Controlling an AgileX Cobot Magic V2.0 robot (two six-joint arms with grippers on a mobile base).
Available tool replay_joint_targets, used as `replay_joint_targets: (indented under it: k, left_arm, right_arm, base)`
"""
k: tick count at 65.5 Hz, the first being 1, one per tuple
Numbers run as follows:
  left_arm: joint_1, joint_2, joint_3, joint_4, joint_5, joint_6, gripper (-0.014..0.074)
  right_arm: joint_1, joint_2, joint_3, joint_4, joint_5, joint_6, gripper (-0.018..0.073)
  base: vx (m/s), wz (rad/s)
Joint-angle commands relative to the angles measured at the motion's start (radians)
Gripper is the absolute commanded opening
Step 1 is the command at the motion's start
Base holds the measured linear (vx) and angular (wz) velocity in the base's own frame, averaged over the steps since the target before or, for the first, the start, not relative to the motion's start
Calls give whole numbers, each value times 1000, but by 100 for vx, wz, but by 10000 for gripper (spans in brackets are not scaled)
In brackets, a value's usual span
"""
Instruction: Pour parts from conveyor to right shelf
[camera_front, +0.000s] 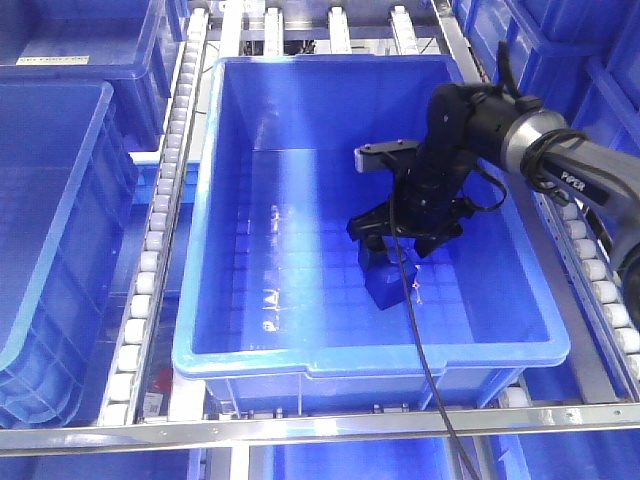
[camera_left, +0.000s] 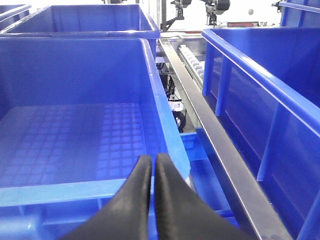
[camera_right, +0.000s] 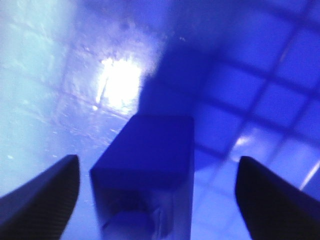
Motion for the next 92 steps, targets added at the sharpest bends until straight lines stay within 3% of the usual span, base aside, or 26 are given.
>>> replay_joint_targets:
  k: [1,35,46,53,62,68,92]
  left_arm:
    - [-6,21,-26,-6,-79,-8,-6]
    - [-6,21,-26,-6,-79,-8,-6]
    - [-6,21,-26,-6,-79,-8,-6]
    - [-6,21,-26,-6,-79,-8,-6]
    - [-6,21,-26,-6,-79,-8,-6]
    - [-6,21,-26,-6,-79,-8,-6]
    - [-6,21,-26,-6,-79,-8,-6]
  right_arm:
    - [-1,-91,-25,21,-13,3,599]
    - [-1,-214,-17,58,-135,2,474]
    - [0,-286,83,58,-191,-8,392]
    - [0,-345,207,59,-265,-9,259]
    - [0,-486,371,159,-400,-92,-19]
    - [0,-587,487,225,-463,-160,-11]
    - [0,-1047,829,238,-486,-225,-9]
  base:
    - [0,0]
    - [0,0]
    - [0,0]
    - [0,0]
    - [0,0]
    - [0,0]
    - [0,0]
